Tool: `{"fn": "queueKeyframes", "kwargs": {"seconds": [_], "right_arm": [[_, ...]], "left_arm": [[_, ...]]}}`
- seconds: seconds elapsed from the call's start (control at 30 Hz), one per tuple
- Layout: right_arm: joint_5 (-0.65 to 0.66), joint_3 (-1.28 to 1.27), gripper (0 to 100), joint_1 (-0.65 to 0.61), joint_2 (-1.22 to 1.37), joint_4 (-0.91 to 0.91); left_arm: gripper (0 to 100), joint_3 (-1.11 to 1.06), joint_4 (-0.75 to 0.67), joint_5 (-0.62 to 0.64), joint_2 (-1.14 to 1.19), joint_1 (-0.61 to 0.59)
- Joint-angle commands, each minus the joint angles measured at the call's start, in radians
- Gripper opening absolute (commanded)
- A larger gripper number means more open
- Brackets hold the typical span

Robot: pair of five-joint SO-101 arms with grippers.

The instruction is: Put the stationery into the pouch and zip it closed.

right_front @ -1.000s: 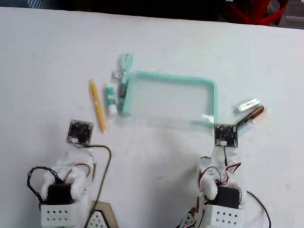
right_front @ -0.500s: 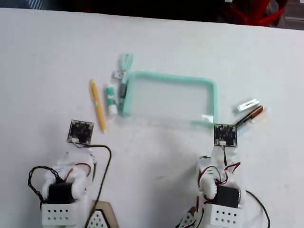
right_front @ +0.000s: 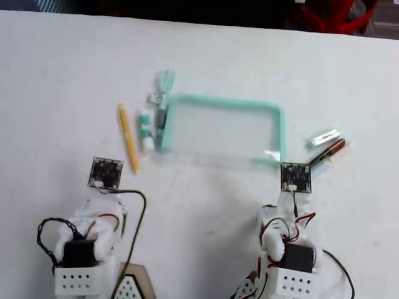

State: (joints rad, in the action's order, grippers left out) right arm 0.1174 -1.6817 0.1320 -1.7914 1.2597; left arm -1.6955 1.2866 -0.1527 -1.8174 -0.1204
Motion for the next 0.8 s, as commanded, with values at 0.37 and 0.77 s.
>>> {"fn": "queueKeyframes", "kwargs": {"seconds": [0.37, 0.77], "right_arm": [[0.009, -0.009, 2.3, -0.007, -0.008, 0.007], [0.009, -0.009, 2.3, -0.033, -0.008, 0.004]], "left_arm": [[3, 0.003, 0.002, -0.006, -0.008, 0.008], [3, 0.003, 0.002, -0.006, -0.008, 0.008]]}}
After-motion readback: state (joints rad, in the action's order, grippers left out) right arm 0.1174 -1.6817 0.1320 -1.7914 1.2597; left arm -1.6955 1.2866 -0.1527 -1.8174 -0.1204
